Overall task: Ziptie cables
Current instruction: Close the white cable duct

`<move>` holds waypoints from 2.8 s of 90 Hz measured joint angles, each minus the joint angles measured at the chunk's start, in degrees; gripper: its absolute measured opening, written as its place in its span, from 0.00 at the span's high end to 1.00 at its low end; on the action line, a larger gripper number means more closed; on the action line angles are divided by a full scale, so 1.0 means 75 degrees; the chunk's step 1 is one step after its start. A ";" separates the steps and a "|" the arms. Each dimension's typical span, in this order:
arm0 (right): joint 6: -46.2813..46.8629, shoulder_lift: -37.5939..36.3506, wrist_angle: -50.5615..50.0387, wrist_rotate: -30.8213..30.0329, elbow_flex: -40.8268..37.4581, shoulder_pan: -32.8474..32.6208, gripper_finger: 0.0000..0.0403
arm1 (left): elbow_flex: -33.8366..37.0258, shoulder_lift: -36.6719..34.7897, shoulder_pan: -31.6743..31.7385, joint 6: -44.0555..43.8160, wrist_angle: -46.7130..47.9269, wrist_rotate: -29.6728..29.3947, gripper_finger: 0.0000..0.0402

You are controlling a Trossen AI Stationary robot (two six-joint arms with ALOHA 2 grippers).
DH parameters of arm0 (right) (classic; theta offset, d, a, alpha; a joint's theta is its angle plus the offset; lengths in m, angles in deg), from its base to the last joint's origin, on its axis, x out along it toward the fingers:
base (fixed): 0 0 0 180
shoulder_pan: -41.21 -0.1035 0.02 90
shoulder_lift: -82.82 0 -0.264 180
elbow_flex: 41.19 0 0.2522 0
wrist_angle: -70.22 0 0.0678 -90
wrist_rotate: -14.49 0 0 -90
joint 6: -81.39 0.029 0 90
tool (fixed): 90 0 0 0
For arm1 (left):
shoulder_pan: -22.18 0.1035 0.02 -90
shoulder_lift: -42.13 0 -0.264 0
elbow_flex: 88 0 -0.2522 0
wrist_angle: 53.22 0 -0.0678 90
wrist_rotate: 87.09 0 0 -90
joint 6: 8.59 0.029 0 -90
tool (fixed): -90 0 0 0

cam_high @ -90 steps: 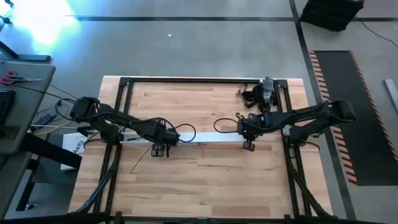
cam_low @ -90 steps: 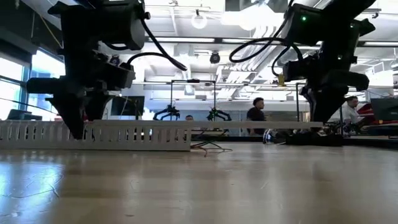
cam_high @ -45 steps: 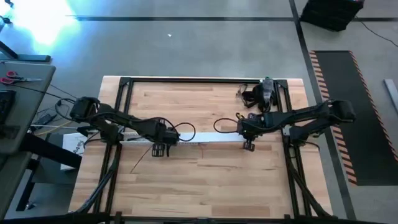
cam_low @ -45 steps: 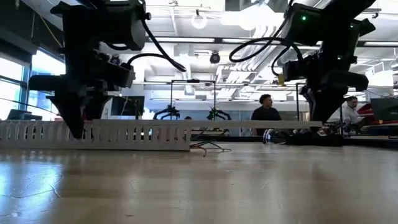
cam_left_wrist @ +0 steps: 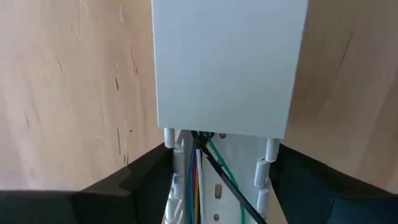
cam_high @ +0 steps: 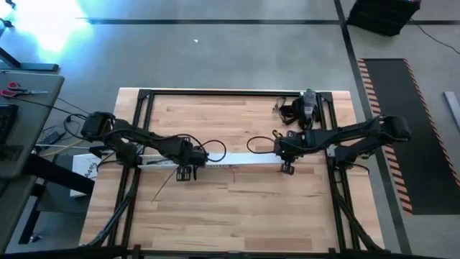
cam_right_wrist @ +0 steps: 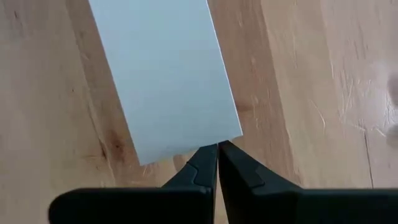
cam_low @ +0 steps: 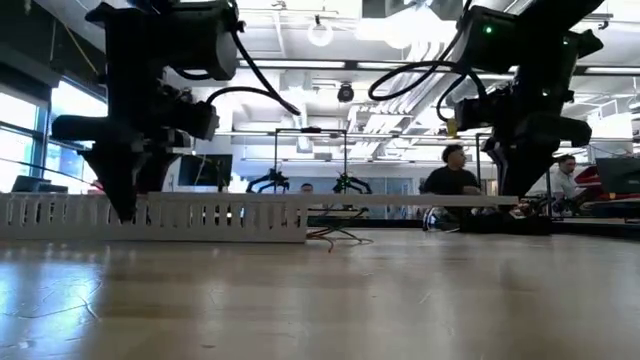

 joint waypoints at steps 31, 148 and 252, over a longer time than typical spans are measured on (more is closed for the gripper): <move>0.0006 0.0000 0.0004 0.0003 0.0009 -0.0001 1.00 | -0.0008 -0.0050 0.0120 0.0207 -0.0172 0.0292 0.26; -0.0038 0.0058 0.1022 -0.0140 0.0012 0.0063 1.00 | -0.0027 -0.0059 0.0113 0.0195 0.0461 0.0330 0.34; -0.0194 0.0058 0.0975 -0.0167 0.0012 0.0066 1.00 | 0.0368 -0.0540 0.0050 -0.0340 0.1274 -0.0108 0.36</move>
